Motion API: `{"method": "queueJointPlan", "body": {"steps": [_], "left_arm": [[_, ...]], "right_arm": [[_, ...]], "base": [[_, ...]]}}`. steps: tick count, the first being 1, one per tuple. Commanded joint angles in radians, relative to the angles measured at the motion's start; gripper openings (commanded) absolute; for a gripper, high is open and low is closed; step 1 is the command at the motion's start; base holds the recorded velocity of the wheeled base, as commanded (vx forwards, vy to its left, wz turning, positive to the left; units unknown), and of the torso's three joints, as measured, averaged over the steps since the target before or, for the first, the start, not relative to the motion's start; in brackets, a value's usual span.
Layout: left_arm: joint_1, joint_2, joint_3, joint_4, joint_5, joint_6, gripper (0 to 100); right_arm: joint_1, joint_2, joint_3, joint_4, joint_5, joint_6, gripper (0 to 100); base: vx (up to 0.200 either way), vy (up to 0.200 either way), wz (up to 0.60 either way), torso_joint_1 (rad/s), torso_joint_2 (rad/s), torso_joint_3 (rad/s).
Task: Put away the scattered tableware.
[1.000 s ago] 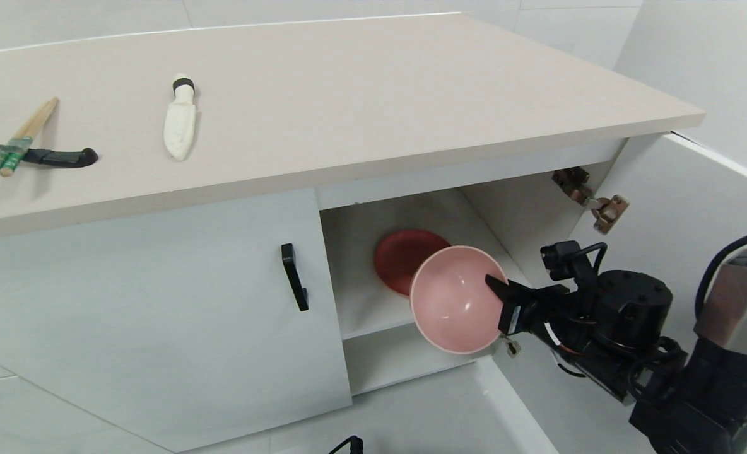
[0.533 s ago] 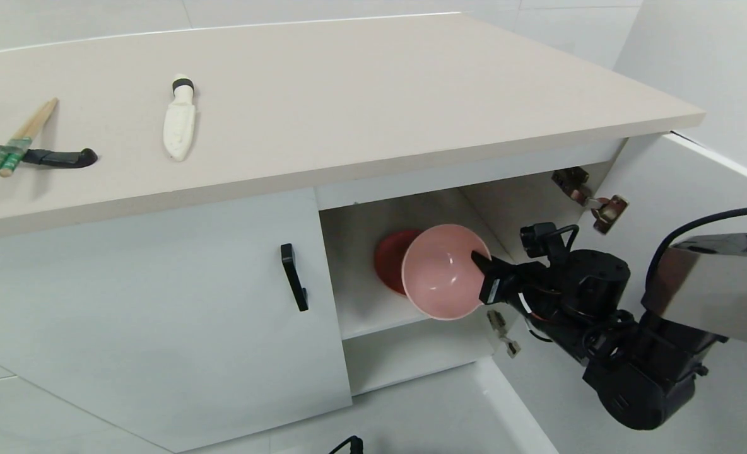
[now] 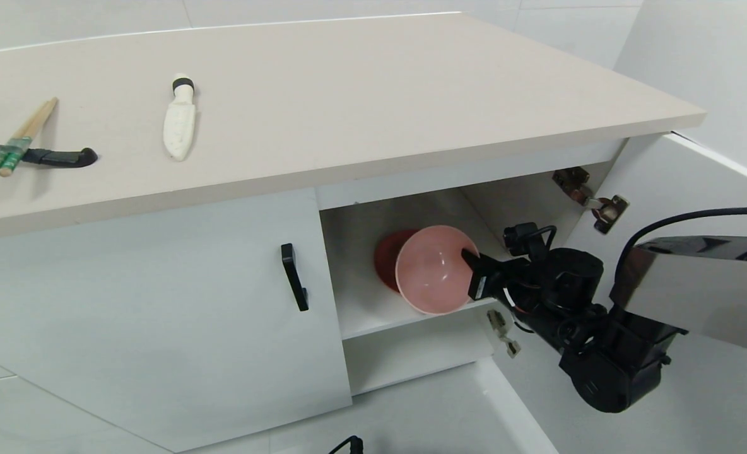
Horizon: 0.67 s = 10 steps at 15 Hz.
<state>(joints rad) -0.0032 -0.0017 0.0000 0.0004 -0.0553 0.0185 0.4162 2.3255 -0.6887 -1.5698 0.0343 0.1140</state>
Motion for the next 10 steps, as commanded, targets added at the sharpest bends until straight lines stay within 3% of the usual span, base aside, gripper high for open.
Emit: {"method": "queueJointPlan", "body": {"steps": [1,5,10], "left_arm": [[0.000,0.002,0.000,0.001,0.000,0.000,100],[0.002,0.002,0.000,0.000,0.000,-0.002,100],[0.002,0.002,0.000,0.000,0.002,-0.008,100]], "right_arm": [[-0.002,0.040,-0.055,-0.001,-0.002,-0.011,0],[-0.007,0.084,-0.175,-0.001,-0.008,-0.013,0],[-0.005,0.101,-0.158,-0.001,-0.010,-0.017,0]], "base": [[0.000,0.000,0.00,0.000,0.00,0.000],[0.000,0.000,0.00,0.000,0.00,0.000],[0.000,0.000,0.00,0.000,0.00,0.000]]}}
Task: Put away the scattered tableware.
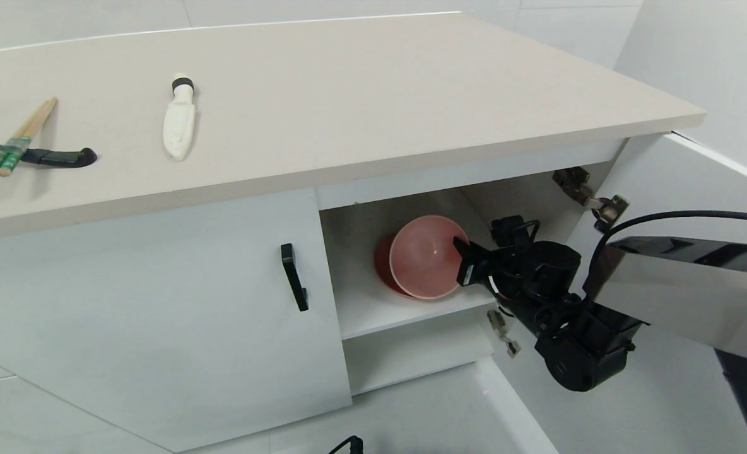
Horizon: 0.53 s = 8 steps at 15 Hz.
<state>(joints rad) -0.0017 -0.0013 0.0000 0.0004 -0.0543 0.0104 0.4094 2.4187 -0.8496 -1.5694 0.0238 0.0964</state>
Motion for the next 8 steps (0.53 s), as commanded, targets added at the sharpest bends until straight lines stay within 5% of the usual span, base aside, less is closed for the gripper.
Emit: {"method": "queueJointPlan", "body": {"steps": [1,2,3,8], "left_arm": [[0.000,0.001,0.000,0.000,0.001,0.000,100],[0.000,0.001,0.000,0.000,0.001,0.000,100],[0.000,0.001,0.000,0.000,0.001,0.000,100],[0.000,0.001,0.000,0.000,0.001,-0.003,100]], "right_arm": [[0.003,0.010,0.003,-0.001,0.001,-0.001,0],[0.003,0.010,0.003,-0.001,0.001,-0.001,0],[0.003,0.010,0.003,-0.001,0.001,-0.003,100],[0.009,0.010,0.007,-0.001,0.001,-0.003,100]], "base": [[0.000,0.000,0.00,0.000,0.00,0.000],[0.000,0.000,0.00,0.000,0.00,0.000],[0.000,0.000,0.00,0.000,0.00,0.000],[0.000,0.000,0.00,0.000,0.00,0.000]]}}
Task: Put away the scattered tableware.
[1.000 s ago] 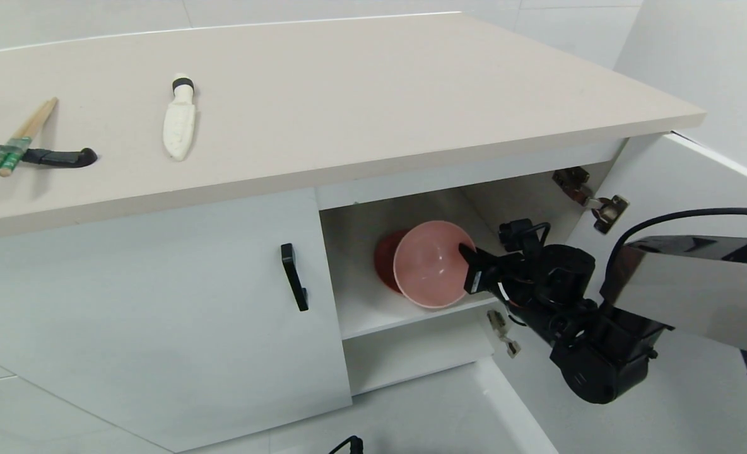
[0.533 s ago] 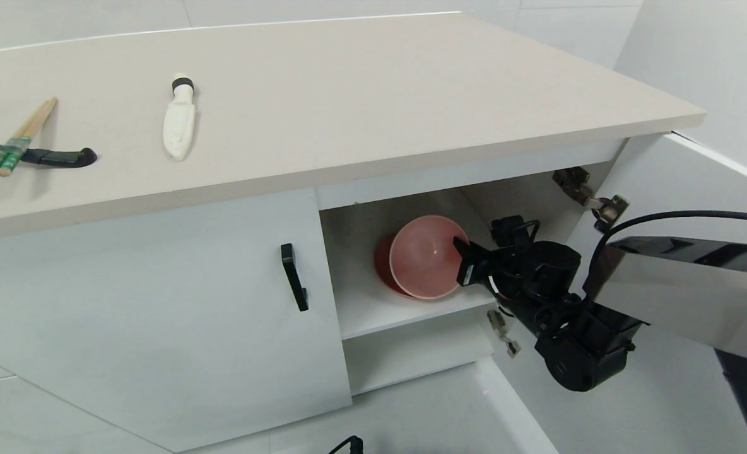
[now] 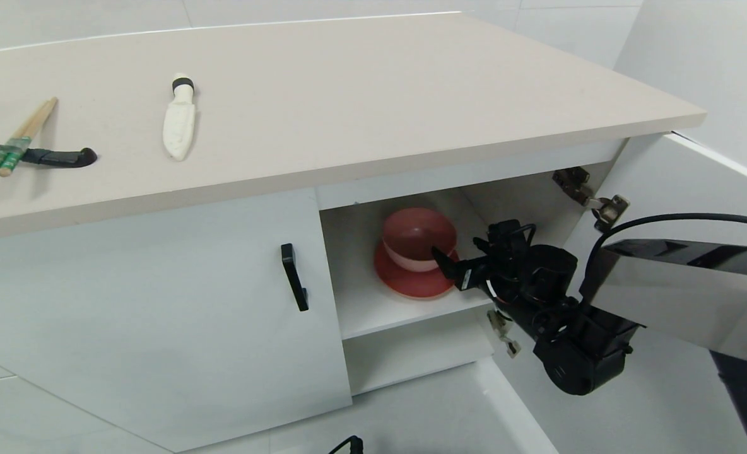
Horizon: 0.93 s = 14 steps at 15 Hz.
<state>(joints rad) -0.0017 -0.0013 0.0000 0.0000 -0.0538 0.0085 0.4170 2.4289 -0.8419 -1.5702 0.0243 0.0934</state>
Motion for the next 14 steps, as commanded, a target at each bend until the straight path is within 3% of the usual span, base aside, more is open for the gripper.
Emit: {"method": "queueJointPlan", "body": {"steps": [1,4,9,14], "left_arm": [[0.000,0.001,0.000,0.000,0.000,-0.001,100],[0.000,0.001,0.000,0.000,0.002,-0.001,100],[0.000,0.001,0.000,0.000,0.002,-0.002,100],[0.000,0.001,0.000,0.000,0.002,-0.002,100]], "right_arm": [[0.002,-0.007,0.001,-0.001,0.002,0.000,100],[0.009,-0.070,0.038,-0.001,0.003,-0.029,100],[0.065,-0.452,0.454,-0.001,0.003,-0.121,100],[0.026,-0.889,0.830,-0.001,0.003,-0.144,100]], "base": [[0.000,0.000,0.00,0.000,0.00,0.000],[0.000,0.000,0.00,0.000,0.00,0.000],[0.000,0.000,0.00,0.000,0.00,0.000],[0.000,0.000,0.00,0.000,0.00,0.000]]}}
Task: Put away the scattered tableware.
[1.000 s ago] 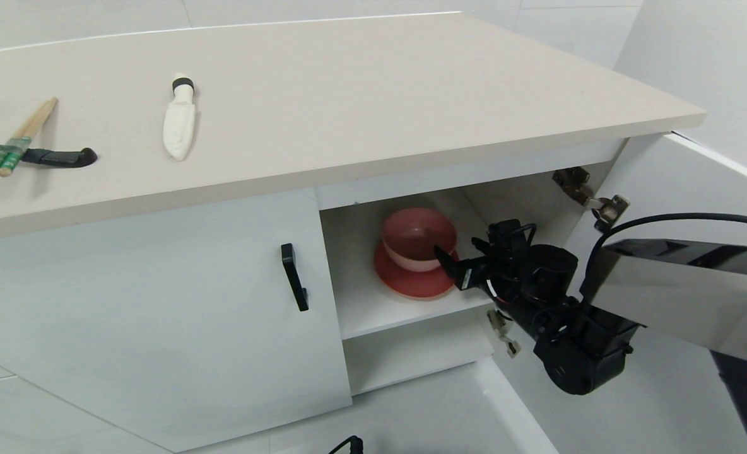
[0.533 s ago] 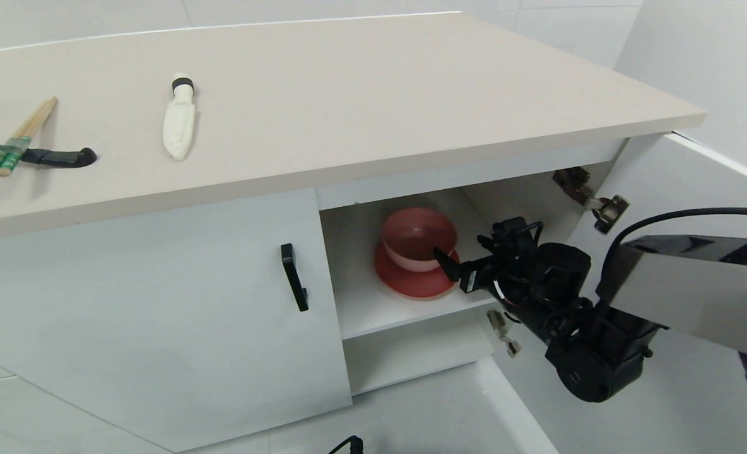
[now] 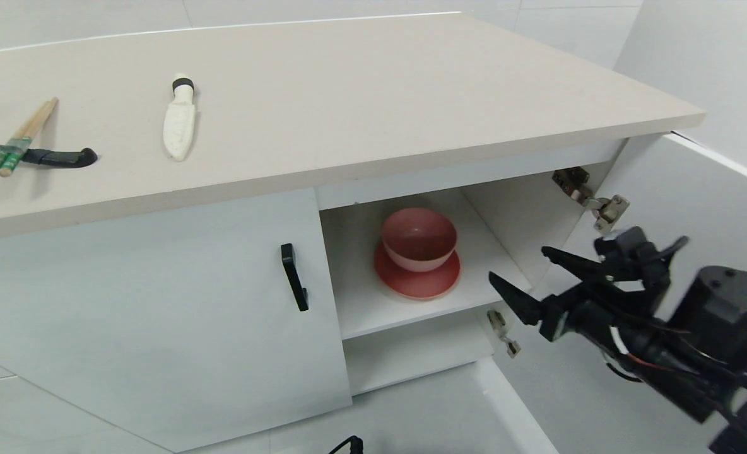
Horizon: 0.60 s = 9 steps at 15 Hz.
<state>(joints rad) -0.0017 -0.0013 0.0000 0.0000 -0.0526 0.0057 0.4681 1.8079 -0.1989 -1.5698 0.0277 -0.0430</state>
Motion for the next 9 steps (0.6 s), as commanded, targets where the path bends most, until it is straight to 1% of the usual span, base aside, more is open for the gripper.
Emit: {"method": "queueJointPlan", "body": {"steps": [1,2,3,4,6,7,8,9], "left_arm": [[0.000,0.001,0.000,0.000,-0.001,0.000,100],[0.000,0.001,0.000,0.002,-0.001,0.000,100],[0.000,0.001,0.000,0.002,-0.001,0.000,100],[0.000,0.001,0.000,0.002,-0.001,0.000,100],[0.000,0.001,0.000,0.002,-0.001,0.000,100],[0.000,0.001,0.000,0.002,-0.001,0.000,100],[0.000,0.001,0.000,0.002,-0.001,0.000,100],[0.000,0.001,0.000,0.002,-0.001,0.000,100]], "right_arm": [[-0.034,-0.317,0.199,-0.001,0.000,-0.006,100],[-0.051,-0.387,0.199,0.057,-0.015,-0.002,100],[-0.123,-0.515,0.199,0.211,-0.037,0.005,100],[-0.166,-0.594,0.199,0.344,-0.040,0.006,100],[-0.221,-0.808,0.199,0.576,-0.038,0.011,100],[-0.227,-0.871,0.199,0.633,-0.037,0.015,100],[-0.252,-1.116,0.199,0.853,-0.023,0.017,100],[-0.270,-1.277,0.196,1.042,-0.003,0.011,100]], "base": [[0.000,0.000,0.00,0.000,0.00,0.000],[0.000,0.000,0.00,0.000,0.00,0.000],[0.000,0.000,0.00,0.000,0.00,0.000],[0.000,0.000,0.00,0.000,0.00,0.000],[0.000,0.000,0.00,0.000,0.00,0.000],[0.000,0.000,0.00,0.000,0.00,0.000],[0.000,0.000,0.00,0.000,0.00,0.000],[0.000,0.000,0.00,0.000,0.00,0.000]]}}
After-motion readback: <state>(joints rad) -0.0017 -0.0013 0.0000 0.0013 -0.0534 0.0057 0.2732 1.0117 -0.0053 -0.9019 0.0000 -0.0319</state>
